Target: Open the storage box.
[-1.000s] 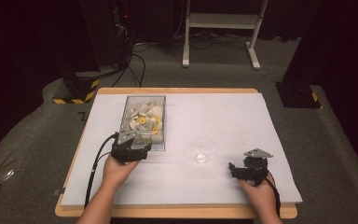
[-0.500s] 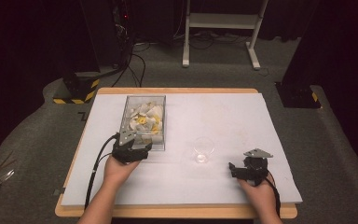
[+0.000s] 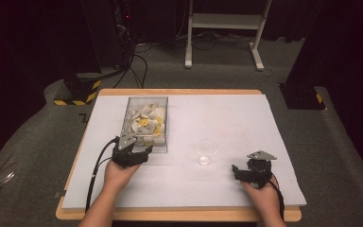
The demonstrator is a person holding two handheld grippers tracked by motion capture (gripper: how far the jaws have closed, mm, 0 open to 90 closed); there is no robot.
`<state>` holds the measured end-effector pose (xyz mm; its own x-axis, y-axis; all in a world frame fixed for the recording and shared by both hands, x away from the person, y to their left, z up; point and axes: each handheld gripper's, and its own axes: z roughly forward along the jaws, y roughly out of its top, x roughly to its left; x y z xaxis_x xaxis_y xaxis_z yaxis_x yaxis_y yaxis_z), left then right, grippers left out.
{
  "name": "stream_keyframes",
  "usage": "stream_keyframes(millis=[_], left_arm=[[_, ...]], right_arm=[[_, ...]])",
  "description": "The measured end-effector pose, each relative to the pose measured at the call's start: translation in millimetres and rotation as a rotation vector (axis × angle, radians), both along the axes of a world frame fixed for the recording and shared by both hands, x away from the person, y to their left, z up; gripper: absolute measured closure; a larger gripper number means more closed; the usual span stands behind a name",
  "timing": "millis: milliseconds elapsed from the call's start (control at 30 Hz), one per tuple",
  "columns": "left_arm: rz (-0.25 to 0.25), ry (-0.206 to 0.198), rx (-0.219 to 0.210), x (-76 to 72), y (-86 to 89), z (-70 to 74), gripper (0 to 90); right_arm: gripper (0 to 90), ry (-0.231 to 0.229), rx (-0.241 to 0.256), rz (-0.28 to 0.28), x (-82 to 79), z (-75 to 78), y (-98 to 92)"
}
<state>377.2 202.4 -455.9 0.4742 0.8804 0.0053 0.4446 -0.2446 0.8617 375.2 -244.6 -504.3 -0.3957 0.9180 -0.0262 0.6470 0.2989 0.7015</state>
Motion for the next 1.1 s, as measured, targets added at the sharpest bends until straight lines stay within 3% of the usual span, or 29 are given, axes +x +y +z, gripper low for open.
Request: stream_keyframes(millis=[133, 1100], left_arm=[[0.0, 0.0, 0.013, -2.1, -0.7, 0.2, 28.6], [0.01, -0.023, -0.021, -21.8, 7.8, -1.3, 42.5]], right_arm=[[9.6, 0.003, -0.001, -0.001, -0.2, 0.2, 0.1], [9.6, 0.003, -0.001, -0.001, -0.2, 0.2, 0.2]])
